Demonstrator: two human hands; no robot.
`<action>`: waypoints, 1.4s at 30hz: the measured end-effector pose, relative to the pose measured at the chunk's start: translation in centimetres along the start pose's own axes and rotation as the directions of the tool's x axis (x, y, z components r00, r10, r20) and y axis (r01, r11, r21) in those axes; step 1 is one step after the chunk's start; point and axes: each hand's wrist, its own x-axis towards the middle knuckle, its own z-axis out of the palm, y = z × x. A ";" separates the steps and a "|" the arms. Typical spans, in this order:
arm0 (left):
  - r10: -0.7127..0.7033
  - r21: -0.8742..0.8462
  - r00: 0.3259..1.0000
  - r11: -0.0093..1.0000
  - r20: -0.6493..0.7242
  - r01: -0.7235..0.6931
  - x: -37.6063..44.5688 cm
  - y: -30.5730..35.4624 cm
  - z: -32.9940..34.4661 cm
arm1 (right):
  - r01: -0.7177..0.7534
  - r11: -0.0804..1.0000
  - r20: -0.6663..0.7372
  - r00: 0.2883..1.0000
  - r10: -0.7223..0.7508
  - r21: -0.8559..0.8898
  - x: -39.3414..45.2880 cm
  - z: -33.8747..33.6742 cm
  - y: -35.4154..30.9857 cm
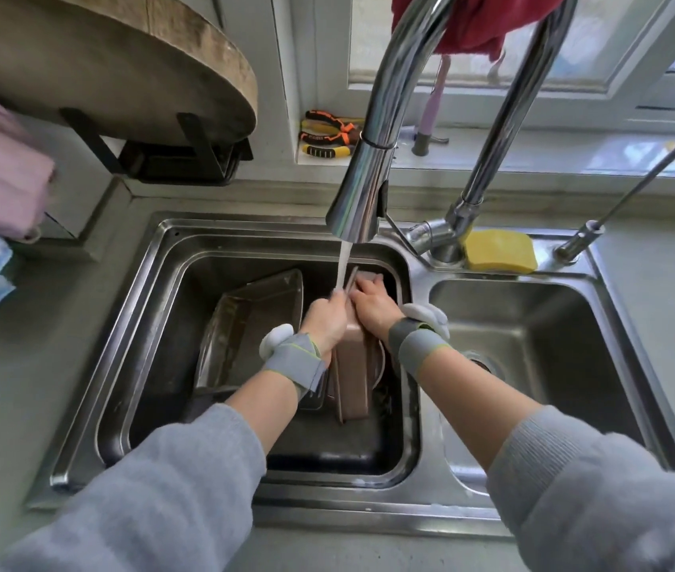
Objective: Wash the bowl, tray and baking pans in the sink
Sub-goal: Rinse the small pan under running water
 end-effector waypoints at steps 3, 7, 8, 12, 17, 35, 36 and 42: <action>-0.091 -0.090 0.996 0.992 -0.007 0.090 1.0 -0.2 -1.4 | 0.030 0.999 0.068 0.997 -0.033 0.037 -1.4 2.3 -0.7; -0.028 -0.039 1.000 0.999 -0.001 0.028 0.4 -0.7 -2.0 | 0.048 0.992 0.084 0.995 -0.058 0.120 -1.4 3.3 -0.5; 0.004 -0.031 1.000 1.000 0.011 -0.004 0.2 -0.8 -1.9 | 0.023 0.992 0.064 0.997 -0.031 0.122 -0.6 3.1 -0.5; 0.034 -0.019 0.997 0.999 0.074 -0.033 -0.4 -1.4 -2.0 | -0.060 0.985 0.007 0.998 0.060 0.161 0.6 2.8 -0.9; -0.092 -0.064 0.990 0.993 0.110 0.100 1.4 -0.8 -3.0 | 0.073 0.955 0.055 0.994 -0.092 0.288 -3.5 5.6 -0.1; 0.300 0.189 0.948 0.930 0.108 -0.316 -3.2 -4.3 -2.4 | -0.119 0.862 -0.050 0.985 0.165 0.492 1.2 1.5 0.6; 0.297 0.182 0.947 0.931 0.120 -0.315 -3.0 -4.3 -2.5 | -0.110 0.846 -0.060 0.985 0.165 0.522 1.2 1.6 0.4; 0.224 -0.058 0.972 0.974 0.074 -0.220 -1.3 -0.3 -1.8 | -0.033 0.886 -0.038 0.998 0.057 0.462 -1.6 3.3 -0.2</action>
